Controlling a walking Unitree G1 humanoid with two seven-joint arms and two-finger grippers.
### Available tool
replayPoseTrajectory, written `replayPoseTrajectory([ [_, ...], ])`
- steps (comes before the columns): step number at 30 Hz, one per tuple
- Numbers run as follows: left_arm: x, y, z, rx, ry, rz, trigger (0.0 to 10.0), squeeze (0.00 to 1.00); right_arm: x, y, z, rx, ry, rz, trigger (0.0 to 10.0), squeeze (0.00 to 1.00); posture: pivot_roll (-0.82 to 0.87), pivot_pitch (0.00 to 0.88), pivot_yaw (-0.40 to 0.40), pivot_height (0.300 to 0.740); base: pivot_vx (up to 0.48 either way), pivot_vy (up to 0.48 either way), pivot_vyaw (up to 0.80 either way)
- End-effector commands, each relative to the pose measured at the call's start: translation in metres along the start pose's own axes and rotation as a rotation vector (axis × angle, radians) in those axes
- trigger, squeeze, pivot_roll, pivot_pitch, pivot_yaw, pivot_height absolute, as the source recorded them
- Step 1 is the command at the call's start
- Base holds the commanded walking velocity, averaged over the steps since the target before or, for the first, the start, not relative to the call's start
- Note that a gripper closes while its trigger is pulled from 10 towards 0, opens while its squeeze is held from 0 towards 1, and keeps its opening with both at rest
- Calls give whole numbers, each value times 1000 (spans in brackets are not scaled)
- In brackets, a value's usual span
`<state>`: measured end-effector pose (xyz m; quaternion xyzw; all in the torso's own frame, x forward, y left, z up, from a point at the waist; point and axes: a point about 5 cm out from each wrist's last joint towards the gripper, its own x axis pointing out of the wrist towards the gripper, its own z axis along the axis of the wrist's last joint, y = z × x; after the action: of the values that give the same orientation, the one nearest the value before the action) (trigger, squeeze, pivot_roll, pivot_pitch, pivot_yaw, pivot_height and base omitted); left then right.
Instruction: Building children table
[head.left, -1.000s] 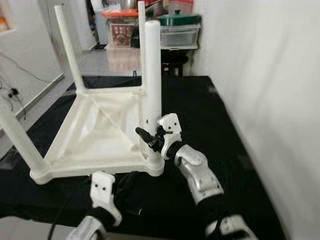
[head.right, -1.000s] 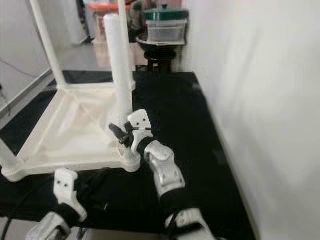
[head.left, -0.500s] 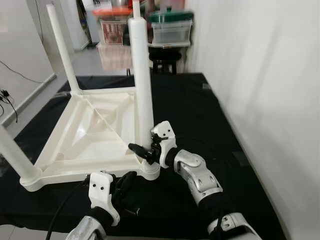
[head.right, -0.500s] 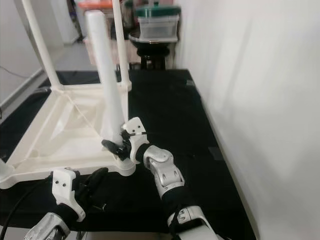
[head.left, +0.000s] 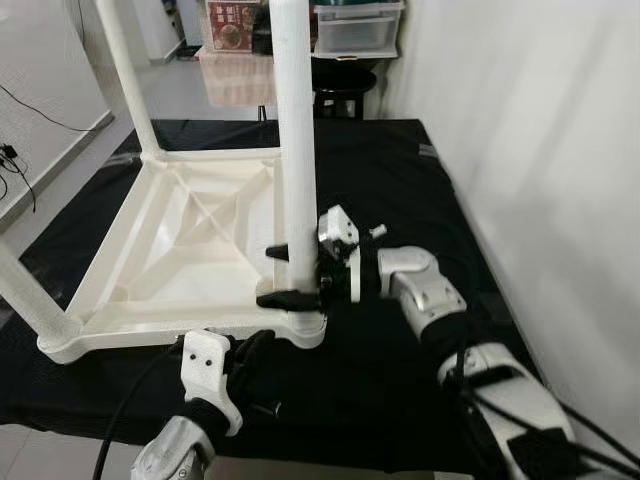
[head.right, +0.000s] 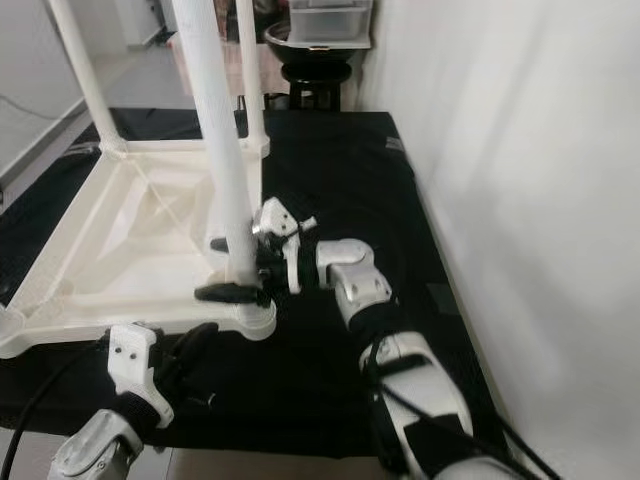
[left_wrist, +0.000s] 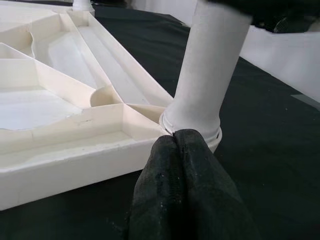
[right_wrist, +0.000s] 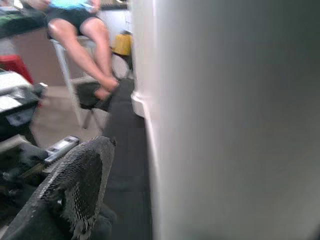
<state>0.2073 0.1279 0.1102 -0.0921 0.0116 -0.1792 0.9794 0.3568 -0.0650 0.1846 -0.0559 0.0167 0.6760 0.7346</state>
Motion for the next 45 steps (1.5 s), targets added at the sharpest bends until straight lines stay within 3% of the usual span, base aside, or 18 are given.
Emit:
replayPoseTrajectory([
  [1, 0, 0, -2, 5, 6, 11, 10000, 0, 1, 0, 2, 11, -15, 38, 9333, 0, 77, 0, -27, 740, 0, 0, 0],
  [2, 0, 0, -3, 6, 7, 10, 10000, 0, -1, -1, 4, 23, -27, 47, 0, 0, 78, 0, -27, 740, 0, 0, 0],
  [13, 0, -2, -4, 2, 9, 8, 10000, 0, -9, -3, -3, 51, -27, 72, 0, 0, 74, 0, -26, 740, 0, 0, 0],
  [22, -1, -1, -4, -2, 11, 4, 10000, 0, -19, -2, -18, 36, -16, -38, 0, 0, 59, 0, -16, 740, 0, 0, 0],
  [23, -2, -1, -3, -1, 10, 5, 10000, 0, -20, -1, -28, 28, 28, -117, 0, 0, 55, 0, -18, 740, 0, 0, 0],
  [26, -2, -1, -3, -1, 10, 5, 10000, 0, -20, -1, -28, 28, 28, -117, 0, 0, 55, 0, -18, 740, 0, 0, 0],
  [27, -4, 0, -3, 0, 10, 8, 10000, 0, -13, -5, -47, 41, 117, -474, 0, 0, 51, 0, -20, 740, 0, 0, 0],
  [28, -5, 2, -3, 1, 14, 5, 10000, 0, 6, 13, -57, -19, 153, -604, 0, 0, 12, 0, 9, 740, 0, 0, 0],
  [29, -5, 3, -2, -4, 15, 5, 10000, 0, 11, 20, -60, 40, 140, -744, 0, 0, 19, 0, 3, 740, 0, 0, 0],
  [30, -5, 3, -2, -4, 15, 5, 10000, 0, 11, 20, -60, 40, 140, -744, 0, 0, 19, 0, 3, 740, 0, 0, 0],
  [31, -5, 4, -2, -7, 16, 5, 10000, 0, 14, 23, -62, 96, 123, -804, 0, 0, 19, 0, 3, 740, 0, 0, 0],
  [33, -5, 4, -2, -4, 16, 6, 10000, 0, 19, 28, -64, 109, 124, -772, 0, 0, 34, 0, -5, 740, 0, 0, 0],
  [40, -5, 6, -1, 0, 2, 33, 10000, 0, 24, 29, -64, 103, 125, -751, 0, 0, 27, 0, -1, 740, 0, 0, 0],
  [41, -4, 5, -1, -3, 6, 26, 10000, 0, 23, 27, -63, 102, 123, -745, 10000, 0, 23, 0, 0, 740, 0, 0, 0],
  [42, -4, 5, -1, -3, 6, 26, 10000, 0, 23, 27, -63, 102, 123, -745, 10000, 0, 23, 0, 0, 740, 0, 0, 0],
  [43, -4, 5, -1, -7, 8, 19, 10000, 0, 25, 25, -59, 99, 105, -706, 10000, 553, 25, 0, 1, 740, 0, 0, 0],
  [44, -4, 5, -1, -7, 8, 19, 10000, 0, 25, 25, -59, 99, 105, -706, 10000, 553, 25, 0, 1, 740, 0, 0, 0],
  [45, -3, 4, -1, -9, 10, 15, 10000, 0, 27, 24, -51, 92, 64, -647, 10000, 1000, 26, 0, 1, 740, 0, 0, 0],
])
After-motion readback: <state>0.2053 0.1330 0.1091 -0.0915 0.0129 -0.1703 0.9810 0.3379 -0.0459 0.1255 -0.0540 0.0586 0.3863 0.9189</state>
